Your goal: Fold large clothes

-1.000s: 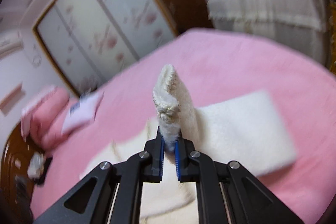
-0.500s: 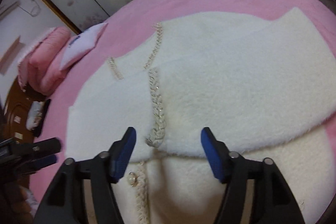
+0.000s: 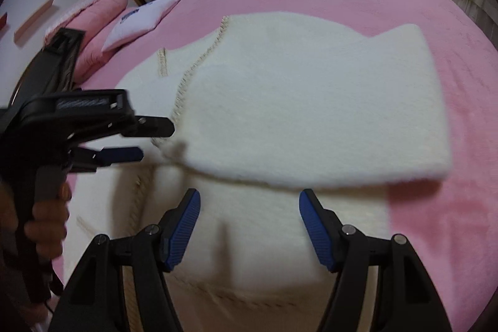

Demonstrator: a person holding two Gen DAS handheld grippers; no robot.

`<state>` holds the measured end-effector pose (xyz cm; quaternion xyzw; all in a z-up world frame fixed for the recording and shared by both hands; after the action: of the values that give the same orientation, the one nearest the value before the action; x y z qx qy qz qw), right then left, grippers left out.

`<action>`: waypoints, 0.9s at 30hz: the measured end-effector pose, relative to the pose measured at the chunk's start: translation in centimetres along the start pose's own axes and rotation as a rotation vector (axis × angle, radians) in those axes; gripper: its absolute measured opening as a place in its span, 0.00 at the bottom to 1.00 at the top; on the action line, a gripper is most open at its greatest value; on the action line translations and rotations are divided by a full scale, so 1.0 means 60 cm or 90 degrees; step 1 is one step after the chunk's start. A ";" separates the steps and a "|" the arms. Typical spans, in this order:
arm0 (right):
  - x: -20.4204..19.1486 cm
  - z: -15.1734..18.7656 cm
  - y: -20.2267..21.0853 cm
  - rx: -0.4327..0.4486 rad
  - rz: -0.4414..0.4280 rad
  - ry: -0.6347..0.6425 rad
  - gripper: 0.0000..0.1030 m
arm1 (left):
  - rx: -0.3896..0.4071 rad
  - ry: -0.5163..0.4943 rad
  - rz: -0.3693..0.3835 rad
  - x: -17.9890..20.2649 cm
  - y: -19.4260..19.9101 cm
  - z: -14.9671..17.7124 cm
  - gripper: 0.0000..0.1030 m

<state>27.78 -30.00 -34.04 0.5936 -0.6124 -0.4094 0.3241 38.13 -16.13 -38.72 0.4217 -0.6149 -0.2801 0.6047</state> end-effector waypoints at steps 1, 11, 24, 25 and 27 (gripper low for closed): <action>0.015 0.005 0.002 0.001 0.012 0.010 0.64 | 0.004 0.001 -0.004 0.004 -0.008 -0.001 0.52; 0.139 0.012 -0.026 -0.024 0.073 -0.052 0.64 | 0.072 0.031 0.053 0.056 -0.035 -0.016 0.13; 0.155 -0.032 -0.056 0.036 0.089 -0.059 0.64 | 0.310 -0.149 0.273 0.323 0.186 -0.168 0.11; 0.150 -0.036 -0.057 0.040 0.091 -0.053 0.64 | 0.332 -0.149 0.285 0.328 0.213 -0.187 0.11; 0.139 -0.048 -0.060 0.052 0.100 -0.034 0.64 | 0.374 -0.148 0.295 0.319 0.269 -0.218 0.11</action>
<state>31.28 -38.46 -36.65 0.5455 -0.6815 -0.3728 0.3145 49.68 -22.48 -13.75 0.3923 -0.8122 0.0058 0.4317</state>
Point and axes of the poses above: each gripper's, at about its wrist camera, not at the fingertips, and y roughly against the way its jaws point, x to its right, z to its underside, the point moved 9 cm from there along -y, roughly the way its jaws point, and after that the axes turned 12 degrees about z, right-handed, at the moved point
